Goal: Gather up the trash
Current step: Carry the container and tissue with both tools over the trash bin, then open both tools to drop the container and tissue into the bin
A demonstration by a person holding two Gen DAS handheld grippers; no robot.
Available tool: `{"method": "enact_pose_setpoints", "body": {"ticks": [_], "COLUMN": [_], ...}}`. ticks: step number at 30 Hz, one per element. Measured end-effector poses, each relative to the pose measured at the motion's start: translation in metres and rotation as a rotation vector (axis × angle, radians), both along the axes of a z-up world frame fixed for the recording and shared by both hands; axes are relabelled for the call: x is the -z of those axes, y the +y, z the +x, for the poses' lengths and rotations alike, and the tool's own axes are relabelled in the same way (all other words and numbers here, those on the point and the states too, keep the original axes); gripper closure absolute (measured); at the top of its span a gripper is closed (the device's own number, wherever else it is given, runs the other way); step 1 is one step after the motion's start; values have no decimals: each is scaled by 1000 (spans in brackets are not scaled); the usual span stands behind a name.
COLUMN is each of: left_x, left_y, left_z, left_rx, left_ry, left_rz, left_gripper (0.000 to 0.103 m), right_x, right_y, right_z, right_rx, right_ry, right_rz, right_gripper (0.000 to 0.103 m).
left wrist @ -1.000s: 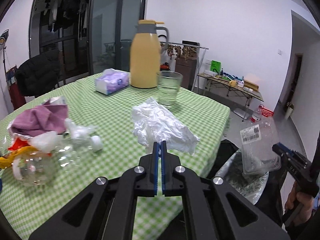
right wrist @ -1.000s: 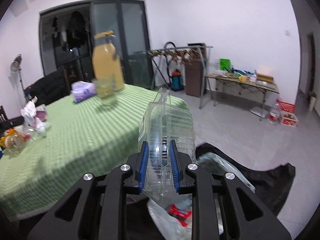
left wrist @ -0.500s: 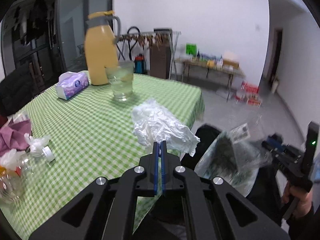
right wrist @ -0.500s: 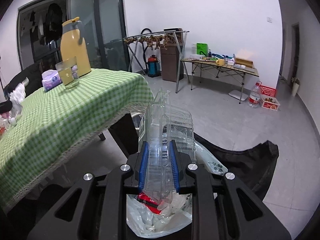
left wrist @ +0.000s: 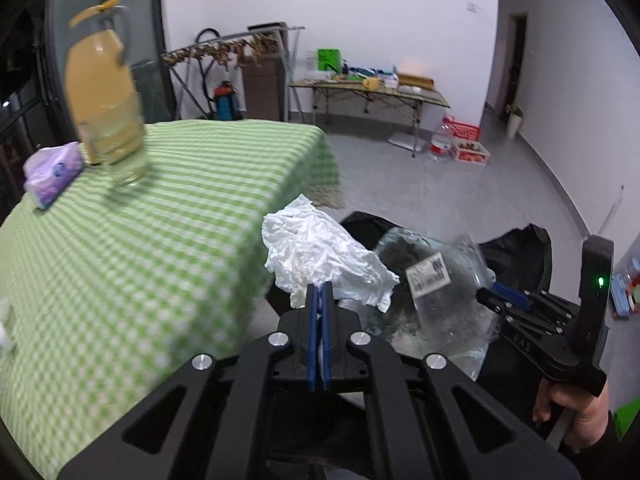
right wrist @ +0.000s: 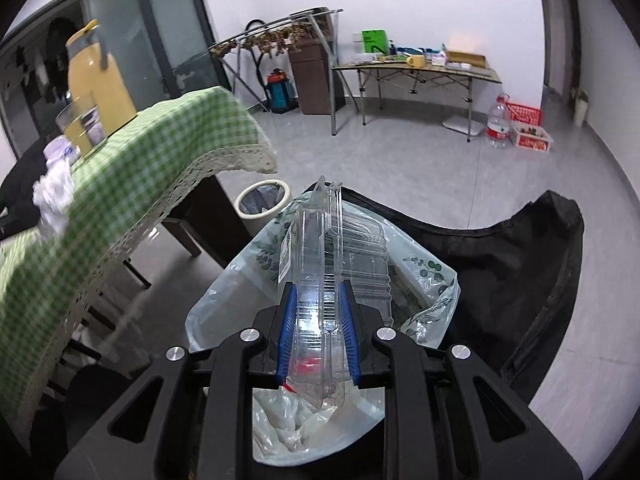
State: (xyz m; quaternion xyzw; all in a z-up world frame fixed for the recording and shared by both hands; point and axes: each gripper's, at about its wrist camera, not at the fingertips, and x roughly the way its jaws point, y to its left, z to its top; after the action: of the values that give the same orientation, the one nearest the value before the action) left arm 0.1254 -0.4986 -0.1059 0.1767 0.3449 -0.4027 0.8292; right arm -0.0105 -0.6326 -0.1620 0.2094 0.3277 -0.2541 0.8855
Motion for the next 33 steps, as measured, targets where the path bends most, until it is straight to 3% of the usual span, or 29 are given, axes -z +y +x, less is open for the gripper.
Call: {"method": "enact_pose_setpoints", "body": {"ticks": [4, 6, 15, 20, 22, 23, 31, 33], "left_x": [20, 30, 83, 107, 107, 106, 90, 85], "left_y": [-26, -36, -71, -80, -79, -78, -61, -57], "left_z": [-2, -2, -8, -11, -13, -13, 1, 2], "left_rx": [42, 54, 100, 117, 116, 111, 42, 26], "left_ry": [26, 54, 127, 162, 158, 153, 142, 120], "left_rz": [45, 63, 162, 199, 193, 192, 166, 164], "left_gripper": [103, 103, 102, 77, 58, 54, 47, 38], "right_x": [14, 18, 29, 29, 30, 31, 32, 31], "right_y": [-15, -18, -33, -33, -33, -32, -32, -31], "right_z": [2, -2, -21, -19, -17, -17, -16, -15], "right_rx": [65, 79, 177, 170, 162, 160, 160, 154], "right_ry": [30, 17, 5, 12, 16, 18, 16, 18], "right_rz": [71, 95, 146, 126, 128, 129, 135, 132], "right_gripper": [75, 62, 53, 53, 53, 52, 49, 47]}}
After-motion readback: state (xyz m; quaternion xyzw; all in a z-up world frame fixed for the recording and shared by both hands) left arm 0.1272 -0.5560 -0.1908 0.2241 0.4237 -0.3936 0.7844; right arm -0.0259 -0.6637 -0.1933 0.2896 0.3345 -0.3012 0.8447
